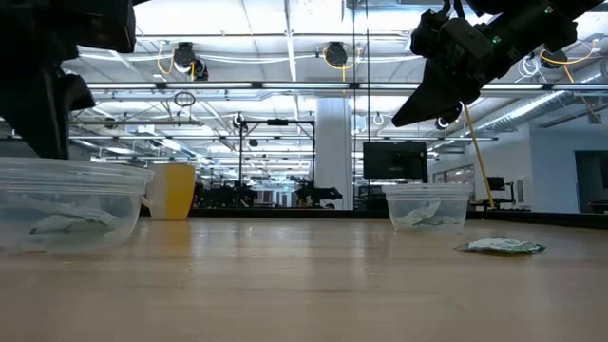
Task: Pick and place Stevia / Truvia into bins
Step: Put the truvia packet into the right transparent container
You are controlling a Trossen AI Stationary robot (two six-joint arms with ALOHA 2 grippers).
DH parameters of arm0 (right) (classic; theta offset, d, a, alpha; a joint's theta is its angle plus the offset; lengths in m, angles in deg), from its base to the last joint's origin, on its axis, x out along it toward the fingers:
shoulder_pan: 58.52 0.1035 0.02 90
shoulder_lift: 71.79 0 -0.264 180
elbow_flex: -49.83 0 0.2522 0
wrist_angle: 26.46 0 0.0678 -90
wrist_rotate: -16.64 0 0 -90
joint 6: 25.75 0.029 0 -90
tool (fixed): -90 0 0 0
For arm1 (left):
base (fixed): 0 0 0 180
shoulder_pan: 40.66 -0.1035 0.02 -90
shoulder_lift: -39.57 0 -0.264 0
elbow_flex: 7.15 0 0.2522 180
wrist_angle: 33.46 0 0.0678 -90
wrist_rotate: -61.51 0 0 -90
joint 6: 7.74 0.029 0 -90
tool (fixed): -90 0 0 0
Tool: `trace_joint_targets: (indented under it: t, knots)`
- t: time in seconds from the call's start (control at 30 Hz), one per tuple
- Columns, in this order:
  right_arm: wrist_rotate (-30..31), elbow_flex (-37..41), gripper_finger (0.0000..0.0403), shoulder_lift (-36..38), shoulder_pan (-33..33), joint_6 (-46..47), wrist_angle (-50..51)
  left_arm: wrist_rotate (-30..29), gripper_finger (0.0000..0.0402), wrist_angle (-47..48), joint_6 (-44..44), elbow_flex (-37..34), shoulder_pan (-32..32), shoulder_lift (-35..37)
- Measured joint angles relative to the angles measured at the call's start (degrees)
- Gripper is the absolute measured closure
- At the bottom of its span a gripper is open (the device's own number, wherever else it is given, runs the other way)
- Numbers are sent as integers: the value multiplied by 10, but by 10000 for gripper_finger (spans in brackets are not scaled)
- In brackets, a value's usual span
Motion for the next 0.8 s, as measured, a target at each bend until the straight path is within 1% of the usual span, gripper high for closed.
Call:
trace_joint_targets:
  t: [0.17,0.37,0.53,0.7,0.8]
  knots:
    - [1,0,403,0,0,-4,-15,-30,319,-27,10,0,-10,1]
    - [1,0,393,0,18,-69,-45,-35,320,-41,32,0,-30,5]
    - [-2,0,363,0,70,-94,-59,-35,320,-71,79,0,-45,5]
    - [-4,0,317,-2,143,-91,-64,-34,320,-109,129,0,-62,5]
    - [-4,0,291,-19,183,-91,-65,-35,320,-132,160,0,-69,5]
